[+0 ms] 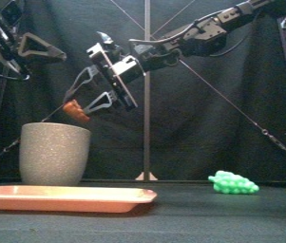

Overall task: Pick the pie then place it in the grey bowl
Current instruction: Drop pie in the grey bowl and return to neutral

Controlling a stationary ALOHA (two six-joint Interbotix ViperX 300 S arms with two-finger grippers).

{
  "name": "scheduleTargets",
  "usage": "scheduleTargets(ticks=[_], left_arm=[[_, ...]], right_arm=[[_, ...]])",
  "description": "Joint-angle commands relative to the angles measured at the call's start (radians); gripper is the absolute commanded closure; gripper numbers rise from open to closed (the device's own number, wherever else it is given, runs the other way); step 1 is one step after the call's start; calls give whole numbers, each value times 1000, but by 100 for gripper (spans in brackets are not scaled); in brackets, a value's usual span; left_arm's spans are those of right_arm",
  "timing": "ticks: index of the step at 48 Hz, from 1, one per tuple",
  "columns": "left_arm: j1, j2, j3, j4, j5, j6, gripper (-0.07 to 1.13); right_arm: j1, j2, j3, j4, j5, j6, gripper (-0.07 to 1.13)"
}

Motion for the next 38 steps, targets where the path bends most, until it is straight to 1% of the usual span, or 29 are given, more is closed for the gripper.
scheduleTargets(ticks=[1, 6, 9, 17, 29, 38], left_arm=[[2, 2, -15, 3, -11, 0, 93], [2, 2, -15, 3, -11, 0, 93], [2, 2, -17, 2, -11, 0, 93], [2, 2, -17, 3, -11, 0, 93], [0, 2, -14, 2, -11, 0, 93], [0, 2, -14, 3, -11, 0, 93]], right_arm=[[-8, -14, -37, -3, -23, -2, 21], [-8, -14, -32, 2, -25, 0, 8], [-11, -21, -18, 2, -29, 0, 3], [-12, -58, 18, 0, -29, -2, 3], [-11, -235, 202, -9, -23, -3, 3], [-5, -357, 347, -72, -12, -3, 3]])
